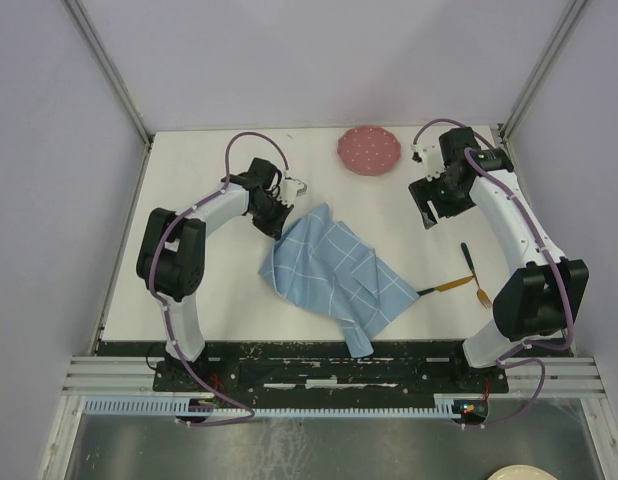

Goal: Set the dinner table for one person
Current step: Fold the napkin at the center of the board.

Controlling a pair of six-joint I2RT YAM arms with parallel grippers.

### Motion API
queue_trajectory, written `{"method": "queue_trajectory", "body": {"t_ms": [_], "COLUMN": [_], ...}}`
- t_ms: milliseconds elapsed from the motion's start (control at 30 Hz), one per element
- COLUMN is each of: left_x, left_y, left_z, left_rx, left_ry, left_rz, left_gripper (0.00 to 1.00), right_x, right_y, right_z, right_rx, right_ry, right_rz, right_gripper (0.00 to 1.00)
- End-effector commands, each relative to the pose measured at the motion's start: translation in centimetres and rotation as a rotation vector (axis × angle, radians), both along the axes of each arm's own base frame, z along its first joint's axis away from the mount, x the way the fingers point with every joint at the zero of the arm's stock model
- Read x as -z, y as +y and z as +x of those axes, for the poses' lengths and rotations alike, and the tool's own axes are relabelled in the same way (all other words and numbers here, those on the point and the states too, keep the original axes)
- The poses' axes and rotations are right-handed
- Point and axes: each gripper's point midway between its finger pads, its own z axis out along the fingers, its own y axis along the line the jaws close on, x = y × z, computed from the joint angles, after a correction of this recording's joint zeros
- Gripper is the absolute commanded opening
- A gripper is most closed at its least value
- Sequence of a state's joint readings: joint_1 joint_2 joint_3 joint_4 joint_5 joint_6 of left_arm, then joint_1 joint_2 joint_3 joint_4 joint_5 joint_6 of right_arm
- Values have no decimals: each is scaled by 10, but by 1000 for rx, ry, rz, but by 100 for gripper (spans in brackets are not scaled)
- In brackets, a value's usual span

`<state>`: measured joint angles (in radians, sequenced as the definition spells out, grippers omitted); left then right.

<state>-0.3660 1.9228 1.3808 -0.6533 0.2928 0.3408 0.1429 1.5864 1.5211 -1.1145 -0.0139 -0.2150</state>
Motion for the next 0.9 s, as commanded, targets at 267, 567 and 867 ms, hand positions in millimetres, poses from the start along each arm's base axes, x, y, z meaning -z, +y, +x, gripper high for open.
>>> {"method": "queue_trajectory", "body": {"t_ms": [267,567,867], "left_x": [-70,-238,-245], "left_y": [18,31,40], "left_z": [60,111,94], "left_rx": [-168,-256,-291], "left_ry": [-209,-613,-661], "left_rz": [-3,-147,-163], "left_gripper": [3,3,3], "right_x": [-15,-15,-15], "right_y": [-7,-6,-3], "right_z": [5,6,9], "right_rx": [7,9,9], "right_ry": [-66,-68,-64], "right_rz": [-21,-13,-1], "right_gripper": [80,80,80]}}
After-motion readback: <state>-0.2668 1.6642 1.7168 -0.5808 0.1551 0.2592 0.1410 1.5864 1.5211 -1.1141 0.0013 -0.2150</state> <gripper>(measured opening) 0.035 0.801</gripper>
